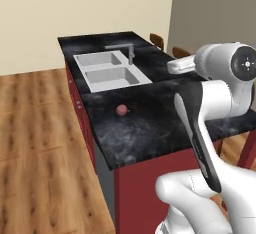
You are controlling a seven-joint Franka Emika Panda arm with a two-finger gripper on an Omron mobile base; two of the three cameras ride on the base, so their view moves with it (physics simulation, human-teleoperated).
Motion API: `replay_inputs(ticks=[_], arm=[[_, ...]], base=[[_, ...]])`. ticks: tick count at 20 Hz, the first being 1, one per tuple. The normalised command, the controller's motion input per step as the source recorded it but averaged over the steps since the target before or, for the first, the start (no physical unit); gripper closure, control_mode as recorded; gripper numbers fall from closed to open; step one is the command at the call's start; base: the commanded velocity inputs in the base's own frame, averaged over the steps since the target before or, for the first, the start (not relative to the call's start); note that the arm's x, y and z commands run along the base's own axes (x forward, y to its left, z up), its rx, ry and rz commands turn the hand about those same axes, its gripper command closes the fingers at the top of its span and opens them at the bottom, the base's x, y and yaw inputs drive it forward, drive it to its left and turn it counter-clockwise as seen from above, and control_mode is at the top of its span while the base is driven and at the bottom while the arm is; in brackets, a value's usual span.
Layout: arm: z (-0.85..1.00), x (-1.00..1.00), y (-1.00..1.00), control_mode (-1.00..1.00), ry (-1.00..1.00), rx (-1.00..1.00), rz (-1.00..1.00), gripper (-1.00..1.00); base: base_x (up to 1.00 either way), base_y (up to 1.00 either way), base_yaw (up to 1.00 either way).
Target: Place the liquor on the top shelf of the fridge to keep it out of children's reach, and place the onion and lime on lower shelves for easy access.
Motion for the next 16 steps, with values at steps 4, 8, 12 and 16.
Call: replay_inputs(ticks=[4, 8, 12, 16], arm=[[-0.06, 0.03, 0.26, -1.00, 0.00, -0.01, -0.12, -1.00], [-0.28, 0.00, 0.03, -1.00, 0.06, 0.00, 0.00, -1.00], [-0.46, 0.00, 0.18, -1.00, 0.14, 0.00, 0.00, -1.00], [-0.50, 0.04, 0.30, -1.00, 0.20, 0.00, 0.00, -1.00]], base=[[0.00, 0.00, 0.00], [0.00, 0.00, 0.00], [0.00, 0.00, 0.00], [0.00, 0.00, 0.00]])
